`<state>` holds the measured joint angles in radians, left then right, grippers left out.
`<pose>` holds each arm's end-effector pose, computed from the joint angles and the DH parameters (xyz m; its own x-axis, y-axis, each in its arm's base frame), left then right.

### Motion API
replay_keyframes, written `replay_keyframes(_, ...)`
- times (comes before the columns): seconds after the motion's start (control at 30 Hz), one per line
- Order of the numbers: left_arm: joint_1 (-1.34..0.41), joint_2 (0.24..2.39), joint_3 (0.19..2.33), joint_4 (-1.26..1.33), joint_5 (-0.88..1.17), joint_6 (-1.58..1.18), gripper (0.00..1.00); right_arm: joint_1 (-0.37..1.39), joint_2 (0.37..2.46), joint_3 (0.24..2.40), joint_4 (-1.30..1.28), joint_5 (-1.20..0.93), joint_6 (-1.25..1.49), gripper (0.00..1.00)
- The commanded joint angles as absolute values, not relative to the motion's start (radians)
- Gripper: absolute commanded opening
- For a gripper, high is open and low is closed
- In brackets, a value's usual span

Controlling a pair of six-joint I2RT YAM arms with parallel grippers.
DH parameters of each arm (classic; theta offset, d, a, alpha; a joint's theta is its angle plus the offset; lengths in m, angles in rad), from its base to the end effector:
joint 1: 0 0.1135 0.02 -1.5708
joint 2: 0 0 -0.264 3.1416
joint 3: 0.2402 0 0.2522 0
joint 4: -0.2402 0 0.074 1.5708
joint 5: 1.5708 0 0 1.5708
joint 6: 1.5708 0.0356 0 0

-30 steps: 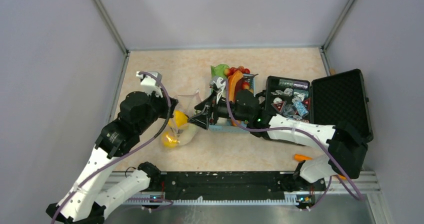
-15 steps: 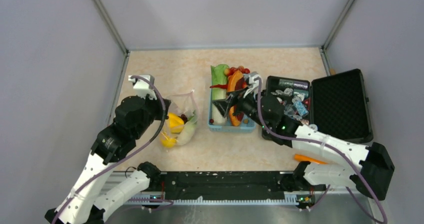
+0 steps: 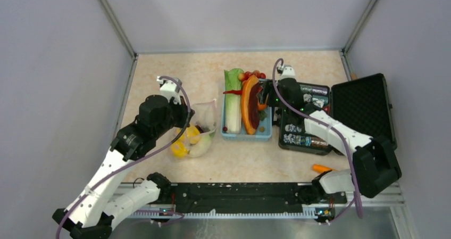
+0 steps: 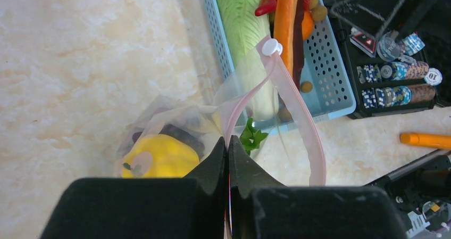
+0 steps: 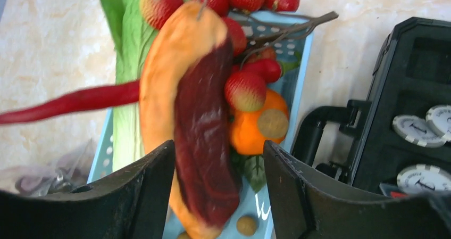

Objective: Place the food in the zip-top bag and seal the zipper
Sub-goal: Adjust the fake vegetable in the bin.

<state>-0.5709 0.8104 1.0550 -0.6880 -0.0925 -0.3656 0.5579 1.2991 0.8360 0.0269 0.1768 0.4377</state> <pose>0.1364 -0.0837 0.3754 -0.5044 -0.0991 -0.8578 0.3079 0.9074 -0.2859 0.2527 0.1503 0.2660 -0.4882 0.1872 -0.8524 -0.1976 0.9277 0.3169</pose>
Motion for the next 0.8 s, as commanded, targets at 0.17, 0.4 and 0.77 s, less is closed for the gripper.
replay_keyframes(0.17, -0.570, 0.745, 1.017, -0.612, -0.055, -0.380, 0.00, 0.457, 1.439, 0.946, 0.198, -0.135, 0.539, 0.75)
replay_keyframes(0.4, -0.570, 0.737, 1.014, -0.628, -0.061, -0.379, 0.00, 0.466, 1.495, 0.938, 0.319, -0.344, 0.607, 0.72)
replay_keyframes(0.77, -0.570, 0.747, 1.007, -0.612, -0.052, -0.385, 0.00, 0.525, 1.572, 0.823, 0.687, -0.301, 1.187, 0.72)
